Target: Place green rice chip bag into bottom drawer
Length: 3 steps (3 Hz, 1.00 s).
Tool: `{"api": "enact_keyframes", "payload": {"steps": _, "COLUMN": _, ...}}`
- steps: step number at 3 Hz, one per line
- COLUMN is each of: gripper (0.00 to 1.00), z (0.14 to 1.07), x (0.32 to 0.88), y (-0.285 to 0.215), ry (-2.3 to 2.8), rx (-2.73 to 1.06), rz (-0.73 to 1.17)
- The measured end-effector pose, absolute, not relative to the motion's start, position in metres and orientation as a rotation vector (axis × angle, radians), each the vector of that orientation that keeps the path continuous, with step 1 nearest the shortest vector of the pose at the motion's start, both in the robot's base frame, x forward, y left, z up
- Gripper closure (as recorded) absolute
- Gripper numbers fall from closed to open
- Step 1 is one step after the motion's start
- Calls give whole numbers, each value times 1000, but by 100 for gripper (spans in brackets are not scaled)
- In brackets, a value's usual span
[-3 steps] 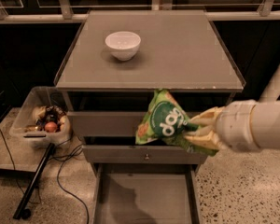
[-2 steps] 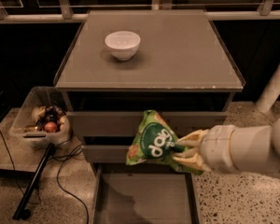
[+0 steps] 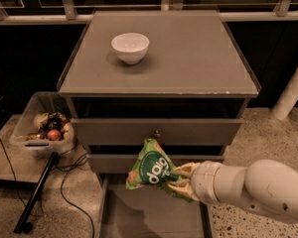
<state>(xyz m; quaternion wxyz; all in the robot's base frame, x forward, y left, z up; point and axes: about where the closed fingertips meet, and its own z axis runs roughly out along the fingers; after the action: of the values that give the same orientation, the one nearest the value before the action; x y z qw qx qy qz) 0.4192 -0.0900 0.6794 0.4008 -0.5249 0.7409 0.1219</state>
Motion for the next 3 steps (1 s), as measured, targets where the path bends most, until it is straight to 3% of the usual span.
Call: {"api": "enact_keyframes", "payload": {"steps": 3, "gripper": 100, "z": 619, "x": 434, "y": -90, "ry": 1919, "rx": -1290, "rz": 345}}
